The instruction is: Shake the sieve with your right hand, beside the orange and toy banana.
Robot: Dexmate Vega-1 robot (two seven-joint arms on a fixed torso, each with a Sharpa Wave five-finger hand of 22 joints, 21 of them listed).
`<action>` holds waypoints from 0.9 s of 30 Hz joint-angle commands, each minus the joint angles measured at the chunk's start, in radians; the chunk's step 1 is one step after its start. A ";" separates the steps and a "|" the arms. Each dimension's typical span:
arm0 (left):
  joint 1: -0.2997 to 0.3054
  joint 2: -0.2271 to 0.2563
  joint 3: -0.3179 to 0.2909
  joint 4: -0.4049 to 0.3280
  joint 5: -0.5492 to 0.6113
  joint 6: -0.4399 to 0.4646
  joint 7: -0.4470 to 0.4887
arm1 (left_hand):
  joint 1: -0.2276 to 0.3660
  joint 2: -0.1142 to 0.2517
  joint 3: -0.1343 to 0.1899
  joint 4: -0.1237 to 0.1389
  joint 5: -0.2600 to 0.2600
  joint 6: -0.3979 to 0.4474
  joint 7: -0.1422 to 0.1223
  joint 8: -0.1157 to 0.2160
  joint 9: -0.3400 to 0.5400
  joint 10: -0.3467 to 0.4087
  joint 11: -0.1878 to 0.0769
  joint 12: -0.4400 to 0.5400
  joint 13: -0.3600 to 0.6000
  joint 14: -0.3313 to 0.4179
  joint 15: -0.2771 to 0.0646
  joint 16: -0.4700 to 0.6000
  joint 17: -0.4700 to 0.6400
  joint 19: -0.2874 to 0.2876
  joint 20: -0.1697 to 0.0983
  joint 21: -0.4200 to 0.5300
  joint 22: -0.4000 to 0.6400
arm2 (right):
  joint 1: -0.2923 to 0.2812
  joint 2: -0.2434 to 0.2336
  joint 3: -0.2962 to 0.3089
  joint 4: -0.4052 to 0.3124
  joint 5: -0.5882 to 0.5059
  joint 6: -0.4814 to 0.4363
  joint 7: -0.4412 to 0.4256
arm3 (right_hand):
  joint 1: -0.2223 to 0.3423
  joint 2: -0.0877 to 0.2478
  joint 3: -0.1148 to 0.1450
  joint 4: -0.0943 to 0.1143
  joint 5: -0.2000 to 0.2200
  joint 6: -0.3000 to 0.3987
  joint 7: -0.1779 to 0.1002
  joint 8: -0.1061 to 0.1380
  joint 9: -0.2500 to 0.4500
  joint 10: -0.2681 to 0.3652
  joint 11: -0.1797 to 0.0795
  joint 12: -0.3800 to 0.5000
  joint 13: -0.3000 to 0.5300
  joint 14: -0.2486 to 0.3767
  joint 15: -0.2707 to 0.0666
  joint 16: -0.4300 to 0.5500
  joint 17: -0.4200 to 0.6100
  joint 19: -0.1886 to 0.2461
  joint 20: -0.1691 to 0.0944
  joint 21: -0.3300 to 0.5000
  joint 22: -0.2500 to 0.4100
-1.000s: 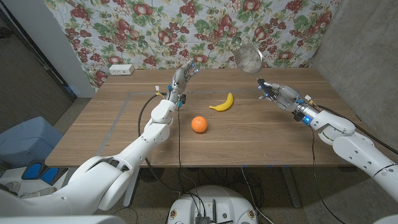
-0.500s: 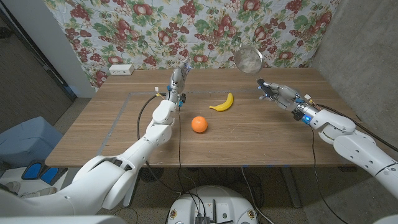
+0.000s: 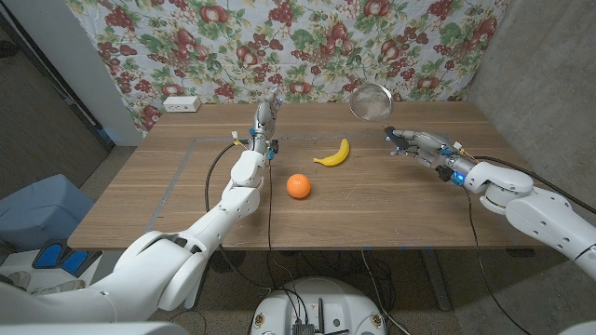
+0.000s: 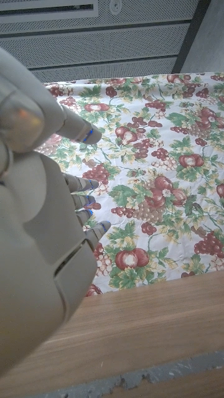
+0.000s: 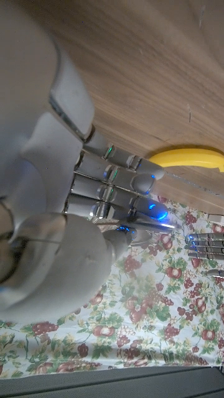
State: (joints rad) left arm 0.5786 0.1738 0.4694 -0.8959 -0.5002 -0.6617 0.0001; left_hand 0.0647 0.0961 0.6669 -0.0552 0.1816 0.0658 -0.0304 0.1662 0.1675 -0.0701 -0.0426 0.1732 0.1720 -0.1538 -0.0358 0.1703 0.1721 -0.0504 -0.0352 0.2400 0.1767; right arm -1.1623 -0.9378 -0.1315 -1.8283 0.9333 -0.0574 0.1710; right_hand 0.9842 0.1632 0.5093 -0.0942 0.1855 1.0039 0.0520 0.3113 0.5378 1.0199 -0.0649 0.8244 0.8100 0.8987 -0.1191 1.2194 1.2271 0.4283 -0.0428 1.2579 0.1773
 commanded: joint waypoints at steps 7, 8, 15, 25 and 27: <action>0.003 0.017 0.006 -0.038 -0.016 0.058 -0.021 | -0.014 0.052 0.001 0.002 0.005 0.006 0.014 0.011 0.002 0.006 0.010 0.012 0.000 0.003 -0.025 0.009 -0.001 0.028 -0.012 0.009 0.000 | -0.020 -0.085 0.013 -0.091 0.010 -0.207 -0.165 | 0.008 0.011 0.024 -0.024 0.007 0.002 0.017 -0.008 -0.002 0.027 -0.026 -0.002 -0.001 0.007 -0.093 -0.002 -0.001 0.010 -0.070 -0.001 0.000; 0.005 0.018 0.006 -0.040 -0.016 0.059 -0.020 | -0.014 0.052 0.002 0.001 0.005 0.008 0.015 0.012 0.002 0.007 0.011 0.012 0.000 0.004 -0.025 0.009 -0.001 0.030 -0.012 0.009 0.000 | -0.019 -0.089 0.014 -0.093 0.012 -0.216 -0.167 | 0.008 0.011 0.024 -0.024 0.006 0.001 0.016 -0.008 -0.002 0.027 -0.026 -0.002 -0.001 0.007 -0.093 -0.003 -0.002 0.011 -0.070 -0.001 0.000; 0.009 0.022 0.006 -0.049 -0.018 0.066 -0.021 | -0.014 0.050 0.002 0.000 0.005 0.014 0.021 0.014 0.002 0.013 0.014 0.015 0.000 0.013 -0.024 0.011 -0.002 0.042 -0.008 0.011 0.001 | -0.025 -0.114 0.024 -0.112 0.035 -0.275 -0.190 | 0.009 0.012 0.026 -0.024 0.005 0.001 0.019 -0.010 -0.003 0.027 -0.024 -0.004 -0.004 0.007 -0.093 -0.003 -0.002 0.011 -0.065 -0.001 0.000; 0.011 0.025 0.007 -0.055 -0.019 0.066 -0.029 | -0.013 0.048 0.003 -0.004 0.005 0.019 0.024 0.014 0.002 0.019 0.013 0.017 0.000 0.017 -0.021 0.011 -0.002 0.058 -0.004 0.013 0.001 | -0.053 -0.144 0.056 -0.135 0.086 -0.346 -0.209 | 0.011 0.014 0.028 -0.024 0.003 -0.001 0.023 -0.014 -0.004 0.022 -0.022 -0.005 -0.003 0.006 -0.092 -0.004 -0.002 0.009 -0.061 -0.001 0.000; 0.011 0.025 0.008 -0.056 -0.020 0.067 -0.029 | -0.013 0.048 0.003 -0.005 0.005 0.018 0.025 0.014 0.002 0.020 0.015 0.017 0.000 0.018 -0.020 0.011 -0.002 0.060 -0.004 0.013 0.001 | -0.060 -0.147 0.062 -0.138 0.092 -0.355 -0.215 | 0.012 0.015 0.029 -0.024 0.002 -0.001 0.024 -0.014 -0.004 0.024 -0.023 -0.007 -0.006 0.006 -0.092 -0.004 -0.002 0.011 -0.059 0.000 0.000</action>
State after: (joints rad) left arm 0.5864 0.1944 0.4752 -0.9427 -0.5171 -0.6016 -0.0221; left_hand 0.0595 0.0908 0.6668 -0.0554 0.1816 0.0823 -0.0141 0.1740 0.1676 -0.0539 -0.0265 0.1851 0.1723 -0.1372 -0.0375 0.1781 0.1675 0.0012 -0.0345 0.2482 0.1769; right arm -1.1971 -1.0546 -0.0966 -1.9394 0.9845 -0.3363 -0.0110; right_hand 0.9846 0.1635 0.5093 -0.0942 0.1875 0.9948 0.0648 0.2999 0.5328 1.0204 -0.0645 0.8199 0.8041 0.8987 -0.1191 1.2194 1.2220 0.4283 -0.0428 1.2579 0.1773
